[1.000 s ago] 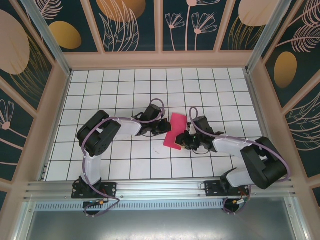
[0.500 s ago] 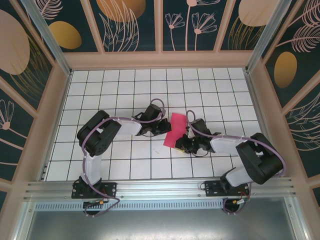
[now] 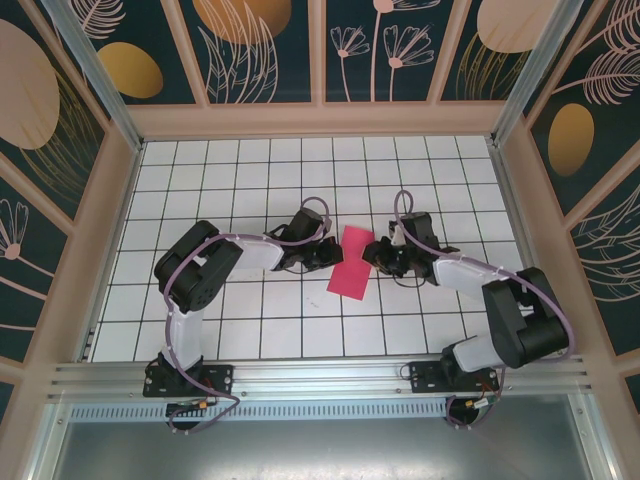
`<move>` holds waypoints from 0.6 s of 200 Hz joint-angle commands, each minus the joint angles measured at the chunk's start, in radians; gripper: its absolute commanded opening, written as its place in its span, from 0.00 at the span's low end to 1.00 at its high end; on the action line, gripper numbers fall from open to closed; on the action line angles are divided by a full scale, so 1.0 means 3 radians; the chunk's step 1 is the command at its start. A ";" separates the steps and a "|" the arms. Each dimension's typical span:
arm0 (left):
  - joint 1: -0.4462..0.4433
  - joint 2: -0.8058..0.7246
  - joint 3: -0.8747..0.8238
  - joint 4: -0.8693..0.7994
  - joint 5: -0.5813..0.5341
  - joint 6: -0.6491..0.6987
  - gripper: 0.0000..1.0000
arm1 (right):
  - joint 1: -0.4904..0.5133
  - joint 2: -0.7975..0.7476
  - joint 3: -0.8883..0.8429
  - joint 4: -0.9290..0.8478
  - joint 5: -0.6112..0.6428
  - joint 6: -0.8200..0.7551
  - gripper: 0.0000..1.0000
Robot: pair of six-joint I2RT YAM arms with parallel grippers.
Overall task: Fold a paper plane with a square sheet of paper (pick it up from the middle)
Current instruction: Fold the square sheet of paper in half at the center of the table.
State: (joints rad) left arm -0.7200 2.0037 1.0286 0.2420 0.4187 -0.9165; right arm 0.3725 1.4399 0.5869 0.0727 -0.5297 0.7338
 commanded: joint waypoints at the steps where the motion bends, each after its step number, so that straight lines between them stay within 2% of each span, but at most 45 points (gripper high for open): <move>1: -0.0064 0.0229 0.0001 -0.0241 -0.0035 0.0094 0.09 | -0.0036 0.0150 0.0079 0.0066 0.0006 -0.0174 0.23; 54: -0.0063 0.0239 0.0003 -0.0276 -0.0036 0.0111 0.09 | -0.0098 0.0628 0.0055 0.0018 0.0182 -0.0232 0.22; 120: -0.0060 0.0245 0.0010 -0.0298 -0.0052 0.0110 0.09 | -0.0102 0.0234 0.0420 -0.0216 0.0010 -0.0276 0.23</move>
State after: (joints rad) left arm -0.7200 2.0102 1.0401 0.2321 0.4225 -0.9092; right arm 0.3412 1.5711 0.6331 0.0364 -0.5175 0.6849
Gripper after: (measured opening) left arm 0.089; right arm 0.230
